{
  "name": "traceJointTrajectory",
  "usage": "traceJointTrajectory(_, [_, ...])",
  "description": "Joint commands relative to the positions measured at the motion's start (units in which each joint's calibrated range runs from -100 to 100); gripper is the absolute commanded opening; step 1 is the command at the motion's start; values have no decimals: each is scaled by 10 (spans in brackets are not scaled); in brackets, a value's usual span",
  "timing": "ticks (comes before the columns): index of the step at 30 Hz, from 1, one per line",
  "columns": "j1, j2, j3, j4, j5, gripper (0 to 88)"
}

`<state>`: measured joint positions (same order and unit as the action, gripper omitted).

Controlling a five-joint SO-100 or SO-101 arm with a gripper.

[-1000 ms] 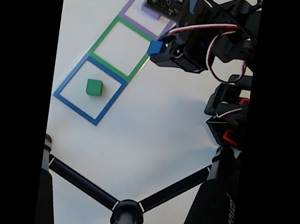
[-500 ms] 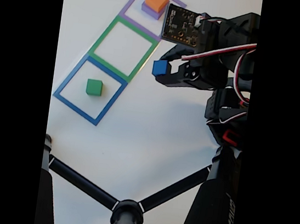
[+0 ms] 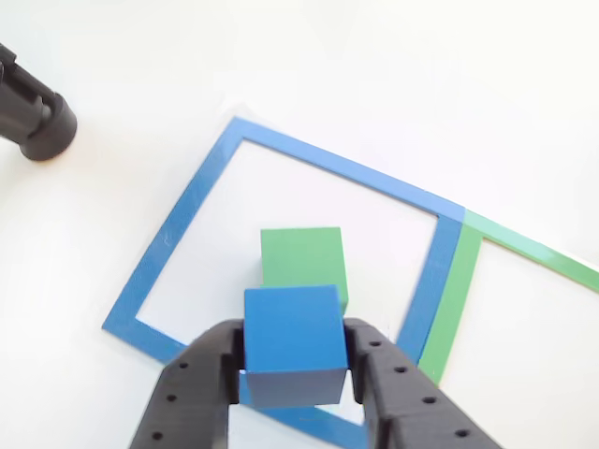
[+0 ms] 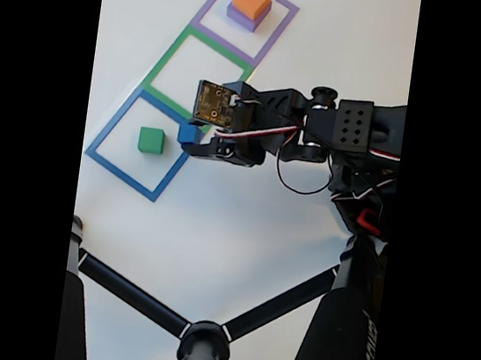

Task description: Tower of hanoi

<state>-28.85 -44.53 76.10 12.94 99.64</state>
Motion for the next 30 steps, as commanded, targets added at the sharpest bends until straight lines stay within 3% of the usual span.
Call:
traceJointTrajectory(1, [-6, 101, 9, -193, 4, 43])
traceJointTrajectory(4, [-5, 178, 13, -303, 4, 43])
traceJointTrajectory(10, [-5, 294, -5, -421, 4, 43])
traceJointTrajectory(18, [-6, 400, -42, -486, 4, 42])
traceJointTrajectory(30, [11, 454, -82, -491, 4, 42])
